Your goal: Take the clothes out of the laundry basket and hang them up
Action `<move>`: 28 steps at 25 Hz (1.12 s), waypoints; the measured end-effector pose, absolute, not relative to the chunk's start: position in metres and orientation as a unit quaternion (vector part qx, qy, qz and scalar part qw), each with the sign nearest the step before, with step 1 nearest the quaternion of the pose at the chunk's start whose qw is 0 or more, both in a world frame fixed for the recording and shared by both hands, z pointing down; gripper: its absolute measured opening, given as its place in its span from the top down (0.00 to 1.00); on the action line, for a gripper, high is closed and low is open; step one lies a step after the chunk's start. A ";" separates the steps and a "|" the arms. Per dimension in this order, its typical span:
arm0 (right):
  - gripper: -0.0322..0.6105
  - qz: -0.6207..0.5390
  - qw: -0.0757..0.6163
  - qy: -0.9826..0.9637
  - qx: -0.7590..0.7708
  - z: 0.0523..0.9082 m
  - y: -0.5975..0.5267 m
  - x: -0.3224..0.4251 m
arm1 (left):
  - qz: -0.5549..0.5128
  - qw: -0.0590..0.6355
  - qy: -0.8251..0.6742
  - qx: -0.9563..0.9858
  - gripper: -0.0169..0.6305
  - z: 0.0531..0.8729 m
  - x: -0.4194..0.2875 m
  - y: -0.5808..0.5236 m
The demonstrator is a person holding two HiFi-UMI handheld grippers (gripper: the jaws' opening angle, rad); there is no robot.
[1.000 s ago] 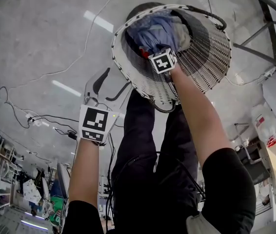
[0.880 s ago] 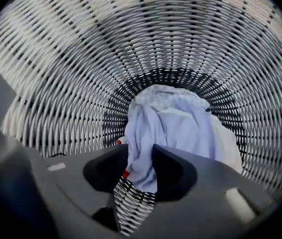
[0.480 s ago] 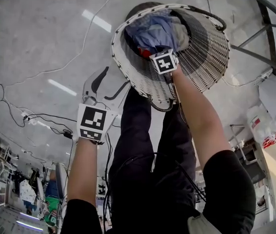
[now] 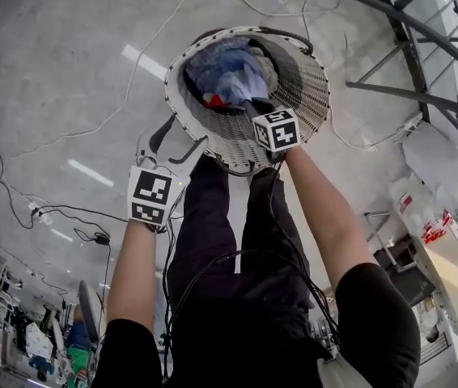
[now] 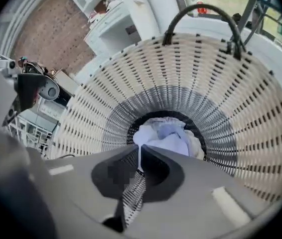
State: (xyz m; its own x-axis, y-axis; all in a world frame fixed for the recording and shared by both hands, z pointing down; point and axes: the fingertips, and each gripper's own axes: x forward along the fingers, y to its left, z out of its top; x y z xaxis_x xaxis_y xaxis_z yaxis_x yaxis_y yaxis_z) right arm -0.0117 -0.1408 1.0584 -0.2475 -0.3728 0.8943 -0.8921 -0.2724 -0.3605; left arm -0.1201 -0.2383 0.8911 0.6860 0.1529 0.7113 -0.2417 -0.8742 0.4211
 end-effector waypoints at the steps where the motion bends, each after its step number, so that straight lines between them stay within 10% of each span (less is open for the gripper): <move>1: 0.92 0.558 0.226 -0.559 0.571 1.045 -0.140 -0.010 | 0.394 0.248 -0.025 0.884 0.48 0.886 -0.119 -0.236; 28: 0.91 0.344 0.147 -0.683 0.627 0.503 -0.141 0.031 | 0.361 0.122 0.057 0.923 0.47 0.662 -0.083 -0.199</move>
State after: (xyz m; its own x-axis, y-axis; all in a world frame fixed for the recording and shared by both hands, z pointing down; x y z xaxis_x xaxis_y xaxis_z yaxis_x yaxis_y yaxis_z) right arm 0.0307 -0.1408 0.5029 -0.1699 -0.7559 0.6322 -0.9581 -0.0235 -0.2856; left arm -0.0835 -0.1988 0.6621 0.7329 0.1930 0.6524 0.0164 -0.9637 0.2666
